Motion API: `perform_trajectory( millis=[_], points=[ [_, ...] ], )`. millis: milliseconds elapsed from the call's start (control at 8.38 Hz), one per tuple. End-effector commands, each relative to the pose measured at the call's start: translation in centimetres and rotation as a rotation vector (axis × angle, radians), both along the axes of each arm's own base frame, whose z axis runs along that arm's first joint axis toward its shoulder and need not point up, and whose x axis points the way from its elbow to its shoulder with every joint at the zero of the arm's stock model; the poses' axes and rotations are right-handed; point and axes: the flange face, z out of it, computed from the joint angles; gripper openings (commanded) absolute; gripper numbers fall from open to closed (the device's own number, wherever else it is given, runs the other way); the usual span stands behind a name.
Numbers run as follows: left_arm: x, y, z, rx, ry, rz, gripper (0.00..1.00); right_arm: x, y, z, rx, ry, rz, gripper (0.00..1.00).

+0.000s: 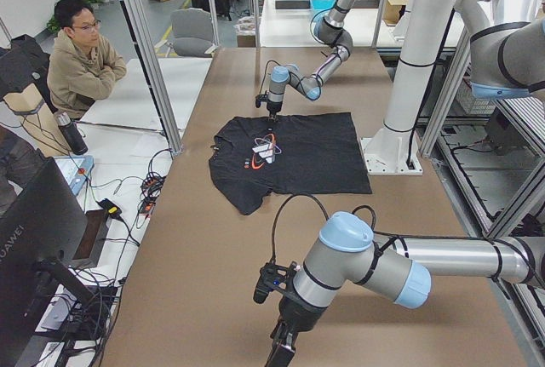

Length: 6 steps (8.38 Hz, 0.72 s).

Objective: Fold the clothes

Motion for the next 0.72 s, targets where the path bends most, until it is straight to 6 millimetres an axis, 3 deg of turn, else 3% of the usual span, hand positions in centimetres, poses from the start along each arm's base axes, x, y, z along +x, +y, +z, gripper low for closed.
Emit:
perform_trajectory(
  millis=[0, 239, 358, 596],
  points=[
    [0.0, 0.0, 0.0, 0.0, 0.0, 0.0, 1.0, 2.3, 2.8, 2.7, -0.005, -0.003, -0.008, 0.94],
    [0.0, -0.1, -0.3, 0.006, 0.0, 0.0, 1.0, 2.3, 3.1, 3.3, -0.008, -0.001, -0.013, 0.94],
    [0.0, -0.1, -0.3, 0.005, 0.0, 0.0, 1.0, 2.6, 3.4, 2.3, -0.003, -0.009, -0.014, 0.94],
    [0.4, -0.3, -0.6, 0.013, 0.038, 0.017, 1.0, 4.7, 5.6, 1.4, -0.023, -0.047, -0.056, 0.94]
  ],
)
